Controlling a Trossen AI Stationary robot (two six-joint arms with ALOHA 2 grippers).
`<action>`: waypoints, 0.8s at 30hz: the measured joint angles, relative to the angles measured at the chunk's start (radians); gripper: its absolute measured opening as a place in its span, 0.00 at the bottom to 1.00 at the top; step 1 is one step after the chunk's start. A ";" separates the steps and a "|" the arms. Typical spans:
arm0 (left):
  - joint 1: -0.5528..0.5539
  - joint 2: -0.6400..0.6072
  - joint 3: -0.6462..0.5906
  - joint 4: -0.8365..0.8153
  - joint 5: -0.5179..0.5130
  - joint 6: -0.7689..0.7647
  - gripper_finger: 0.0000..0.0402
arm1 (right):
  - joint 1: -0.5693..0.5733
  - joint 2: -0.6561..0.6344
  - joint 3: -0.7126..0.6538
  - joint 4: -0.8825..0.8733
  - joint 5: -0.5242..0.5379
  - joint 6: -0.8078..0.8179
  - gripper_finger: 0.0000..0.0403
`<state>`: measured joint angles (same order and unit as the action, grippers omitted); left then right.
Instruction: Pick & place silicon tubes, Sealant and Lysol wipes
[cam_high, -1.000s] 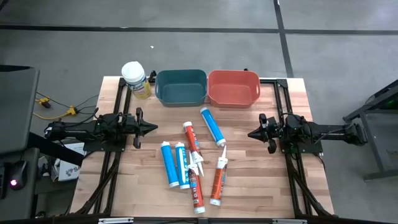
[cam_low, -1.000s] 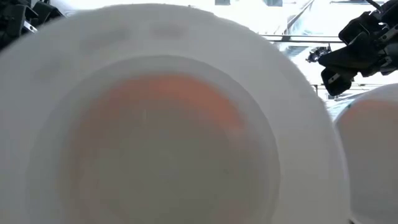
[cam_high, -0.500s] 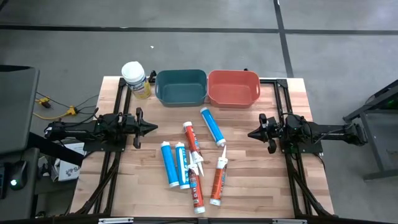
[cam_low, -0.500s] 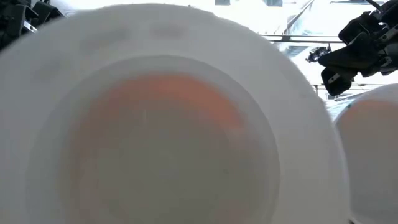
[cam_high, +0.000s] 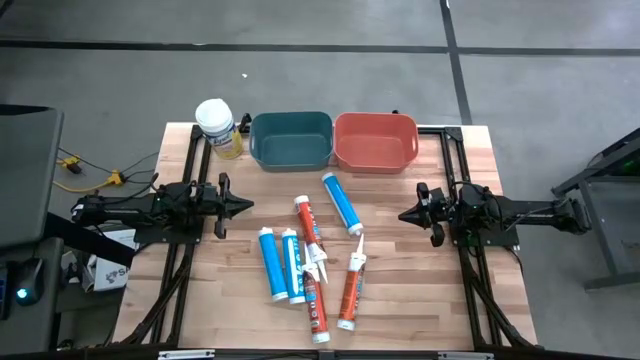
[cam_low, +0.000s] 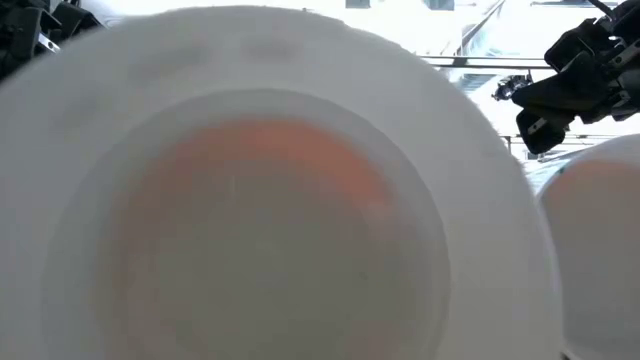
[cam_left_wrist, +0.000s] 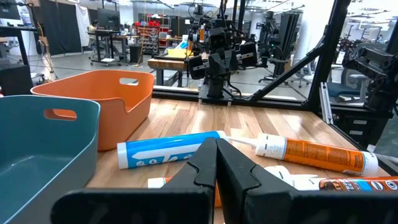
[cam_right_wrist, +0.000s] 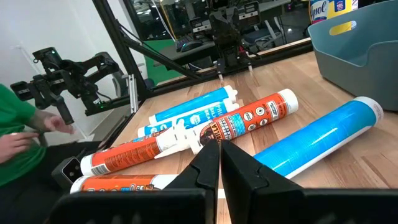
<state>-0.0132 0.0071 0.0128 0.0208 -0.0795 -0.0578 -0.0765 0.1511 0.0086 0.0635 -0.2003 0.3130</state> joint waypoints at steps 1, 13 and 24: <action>0.000 0.000 0.000 0.000 0.000 0.000 0.00 | 0.000 0.000 0.000 0.000 0.000 0.000 0.03; 0.000 0.000 0.000 0.000 0.000 0.000 0.00 | 0.000 0.000 0.000 0.000 0.000 0.000 0.03; 0.000 0.000 0.000 0.000 0.000 -0.033 0.00 | 0.000 0.000 0.000 0.000 0.000 0.000 0.03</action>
<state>-0.0132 0.0068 0.0128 0.0206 -0.0795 -0.0911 -0.0765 0.1509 0.0082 0.0635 -0.2005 0.3130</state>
